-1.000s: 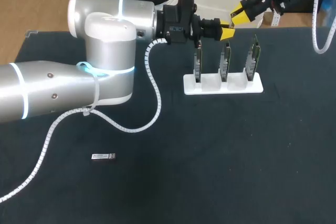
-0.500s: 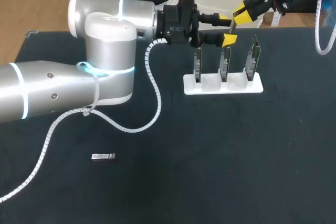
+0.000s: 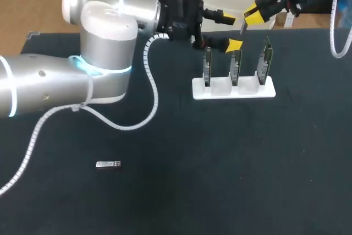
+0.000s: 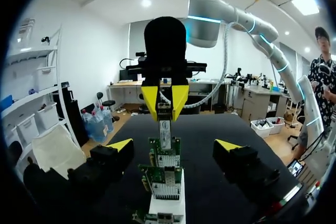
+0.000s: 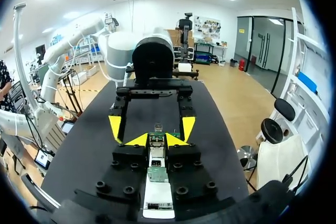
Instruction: Pick up the optical module with the left hand, and insert it into the network port with the right hand.
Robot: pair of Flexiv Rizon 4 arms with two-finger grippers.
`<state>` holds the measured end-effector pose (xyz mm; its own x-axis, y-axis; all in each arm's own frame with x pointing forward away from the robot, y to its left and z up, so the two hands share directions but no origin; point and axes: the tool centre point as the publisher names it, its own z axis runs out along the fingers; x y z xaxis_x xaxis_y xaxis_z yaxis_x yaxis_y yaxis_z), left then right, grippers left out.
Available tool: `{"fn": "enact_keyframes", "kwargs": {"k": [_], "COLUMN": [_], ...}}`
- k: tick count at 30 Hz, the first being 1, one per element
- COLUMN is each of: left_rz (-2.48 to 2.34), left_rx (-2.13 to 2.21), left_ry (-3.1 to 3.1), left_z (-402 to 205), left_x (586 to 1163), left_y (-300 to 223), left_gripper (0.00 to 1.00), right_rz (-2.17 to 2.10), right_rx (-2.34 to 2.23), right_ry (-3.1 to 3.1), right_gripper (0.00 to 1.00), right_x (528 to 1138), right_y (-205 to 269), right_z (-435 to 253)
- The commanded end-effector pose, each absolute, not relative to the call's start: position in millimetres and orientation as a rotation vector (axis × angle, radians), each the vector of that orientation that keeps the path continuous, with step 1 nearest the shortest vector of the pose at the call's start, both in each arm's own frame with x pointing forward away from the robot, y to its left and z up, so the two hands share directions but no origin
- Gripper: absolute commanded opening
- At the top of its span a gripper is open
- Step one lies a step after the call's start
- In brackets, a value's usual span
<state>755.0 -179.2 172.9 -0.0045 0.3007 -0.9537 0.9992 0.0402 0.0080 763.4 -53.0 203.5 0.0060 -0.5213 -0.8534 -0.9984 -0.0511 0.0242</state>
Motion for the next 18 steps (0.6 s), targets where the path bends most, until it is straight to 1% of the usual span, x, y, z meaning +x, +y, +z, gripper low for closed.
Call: {"fn": "enact_keyframes", "kwargs": {"k": [1,18], "left_rz": [-0.993,-0.854], "left_rx": [1.437,1.571], "left_ry": [1.506,1.655], "left_z": [173.6,158.1], "left_x": [753.2,753.4], "left_y": [-173.2,-172.9], "left_gripper": [1.0,1.0], "right_rz": [0.946,0.941], "right_rx": [-1.644,-1.656], "right_ry": [1.578,1.582], "right_gripper": [0.0,0.0], "right_x": [763.3,764.0], "right_y": [-52.7,-53.6], "right_z": [202.6,201.3]}}
